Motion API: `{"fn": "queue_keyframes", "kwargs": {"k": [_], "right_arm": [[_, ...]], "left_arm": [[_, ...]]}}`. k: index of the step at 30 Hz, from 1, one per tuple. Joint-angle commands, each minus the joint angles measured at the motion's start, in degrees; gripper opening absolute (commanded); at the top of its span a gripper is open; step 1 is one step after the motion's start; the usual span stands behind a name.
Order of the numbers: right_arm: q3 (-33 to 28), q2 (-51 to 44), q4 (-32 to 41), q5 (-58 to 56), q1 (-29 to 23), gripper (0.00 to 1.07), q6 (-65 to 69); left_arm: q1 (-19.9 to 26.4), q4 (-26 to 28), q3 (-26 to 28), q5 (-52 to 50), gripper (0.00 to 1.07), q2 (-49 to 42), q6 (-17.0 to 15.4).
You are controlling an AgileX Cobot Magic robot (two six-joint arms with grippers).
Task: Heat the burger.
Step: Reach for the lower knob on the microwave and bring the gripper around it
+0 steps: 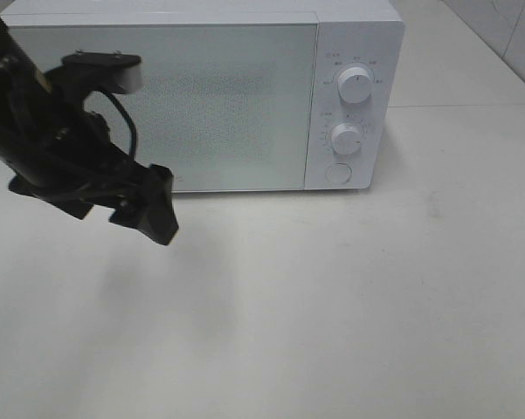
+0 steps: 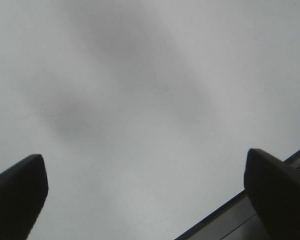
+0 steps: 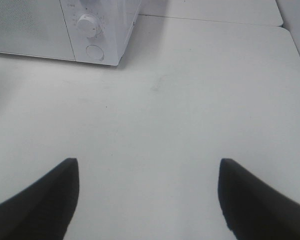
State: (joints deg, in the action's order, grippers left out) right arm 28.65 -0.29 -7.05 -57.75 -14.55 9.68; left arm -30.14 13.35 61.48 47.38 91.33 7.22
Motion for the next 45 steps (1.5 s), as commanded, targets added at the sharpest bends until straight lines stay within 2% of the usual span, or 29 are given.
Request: {"fn": "queue_keyframes", "kwargs": {"k": [1,2,5,8,9,10,12,13,15,16,18,21,25,30,33,35,39,45], "right_arm": [[-0.1,-1.5,-0.1,0.7,0.2,0.75,0.1],[-0.1,-1.5,-0.1,0.7,0.2,0.75,0.1],[-0.1,-1.5,-0.1,0.7,0.2,0.75,0.1],[-0.1,-1.5,-0.1,0.7,0.2,0.75,0.1],[-0.1,-1.5,-0.1,0.7,0.2,0.75,0.1],[-0.1,-1.5,-0.1,0.7,0.2,0.75,0.1],[-0.1,-1.5,-0.1,0.7,0.2,0.75,0.1],[-0.1,-1.5,-0.1,0.7,0.2,0.75,0.1],[-0.1,-1.5,-0.1,0.7,0.2,0.75,0.1],[-0.1,-1.5,-0.1,0.7,0.2,0.75,0.1],[-0.1,-1.5,-0.1,0.7,0.2,0.75,0.1],[-0.1,-1.5,-0.1,0.7,0.2,0.75,0.1],[-0.1,-1.5,-0.1,0.7,0.2,0.75,0.1],[-0.1,-1.5,-0.1,0.7,0.2,0.75,0.1],[-0.1,-1.5,-0.1,0.7,0.2,0.75,0.1],[-0.1,-1.5,-0.1,0.7,0.2,0.75,0.1],[-0.1,-1.5,-0.1,0.7,0.2,0.75,0.1],[-0.1,-1.5,-0.1,0.7,0.2,0.75,0.1]], "left_arm": [[4.5,-0.3,0.0,3.3,1.0,-2.8,-0.5],[4.5,-0.3,0.0,3.3,1.0,-2.8,-0.5],[12.5,-0.8,-0.3,7.3,1.0,-6.7,0.3],[13.8,-0.9,-0.8,7.5,1.0,-7.4,0.7],[17.2,-0.9,-1.9,7.8,1.0,-9.5,1.0],[17.2,-0.9,-1.9,7.8,1.0,-9.5,1.0],[21.9,-1.1,-4.0,9.4,1.0,-12.3,1.0],[21.9,-1.1,-4.0,9.4,1.0,-12.3,1.0],[25.6,-1.6,-5.8,11.1,1.0,-14.9,1.0],[25.6,-1.6,-5.8,11.1,1.0,-14.9,1.0],[29.0,-2.2,-7.4,12.0,1.0,-18.2,1.0],[31.4,-2.2,-8.8,12.3,1.0,-22.4,0.6],[31.5,-2.9,-10.3,13.3,1.0,-25.7,0.6],[31.5,-3.2,-15.6,15.1,1.0,-33.0,0.6],[31.5,-3.2,-16.7,15.1,1.0,-34.1,0.6],[31.5,-3.2,-20.7,15.1,1.0,-40.6,0.6],[31.5,-3.2,-23.0,15.0,1.0,-45.1,0.6],[31.5,-4.2,-27.8,14.8,1.0,-57.3,0.6]]}}
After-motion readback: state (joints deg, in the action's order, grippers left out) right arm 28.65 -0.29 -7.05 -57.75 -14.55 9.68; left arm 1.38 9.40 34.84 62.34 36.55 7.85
